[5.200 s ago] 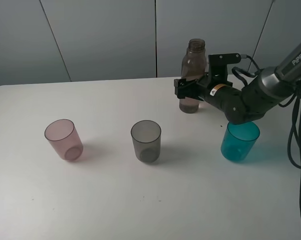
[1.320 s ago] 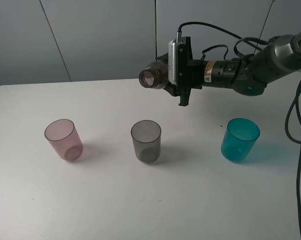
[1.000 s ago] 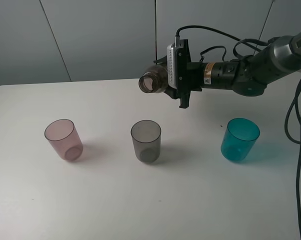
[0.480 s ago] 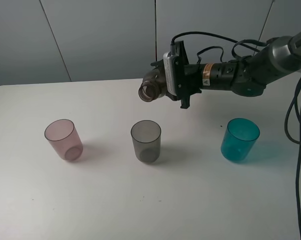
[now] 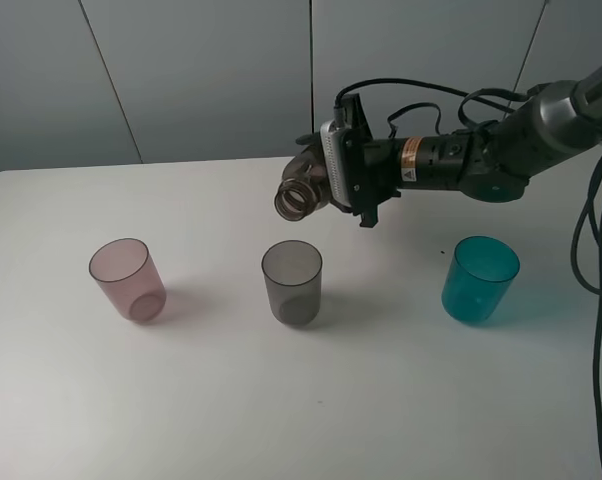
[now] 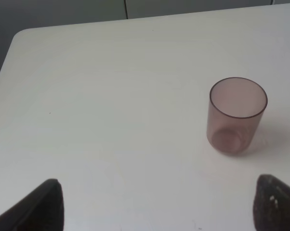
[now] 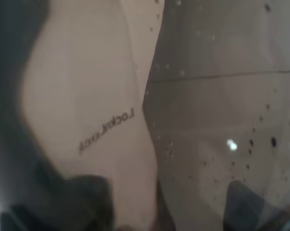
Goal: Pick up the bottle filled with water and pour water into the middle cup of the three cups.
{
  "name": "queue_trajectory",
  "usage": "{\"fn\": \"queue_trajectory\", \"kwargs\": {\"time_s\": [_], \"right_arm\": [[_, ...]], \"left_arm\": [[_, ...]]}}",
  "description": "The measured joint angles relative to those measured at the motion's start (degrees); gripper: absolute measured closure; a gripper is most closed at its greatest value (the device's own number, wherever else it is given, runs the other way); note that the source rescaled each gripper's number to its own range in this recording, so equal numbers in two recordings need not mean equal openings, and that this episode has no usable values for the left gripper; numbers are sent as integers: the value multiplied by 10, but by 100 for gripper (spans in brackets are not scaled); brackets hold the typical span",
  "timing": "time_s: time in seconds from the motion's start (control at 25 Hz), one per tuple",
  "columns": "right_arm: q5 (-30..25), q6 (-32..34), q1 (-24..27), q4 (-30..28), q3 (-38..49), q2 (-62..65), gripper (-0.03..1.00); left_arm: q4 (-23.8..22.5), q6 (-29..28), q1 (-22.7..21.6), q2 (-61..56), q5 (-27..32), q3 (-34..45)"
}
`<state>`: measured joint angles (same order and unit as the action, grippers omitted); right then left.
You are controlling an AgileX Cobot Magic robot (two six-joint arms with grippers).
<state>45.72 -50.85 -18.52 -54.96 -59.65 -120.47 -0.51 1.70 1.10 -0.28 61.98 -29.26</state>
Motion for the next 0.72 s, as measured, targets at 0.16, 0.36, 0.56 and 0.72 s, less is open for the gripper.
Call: {"fn": "queue_trajectory", "kwargs": {"time_s": [0.16, 0.36, 0.56, 0.72], "right_arm": [[0, -21, -7, 0, 0, 0, 96], [-1, -42, -8, 0, 0, 0, 96], [-1, -72, -8, 1, 0, 0, 96], [-1, -95, -8, 6, 0, 0, 96]], "left_arm": [[0, 0, 0, 0, 0, 0], [0, 0, 0, 0, 0, 0], [0, 0, 0, 0, 0, 0], [0, 0, 0, 0, 0, 0]]}}
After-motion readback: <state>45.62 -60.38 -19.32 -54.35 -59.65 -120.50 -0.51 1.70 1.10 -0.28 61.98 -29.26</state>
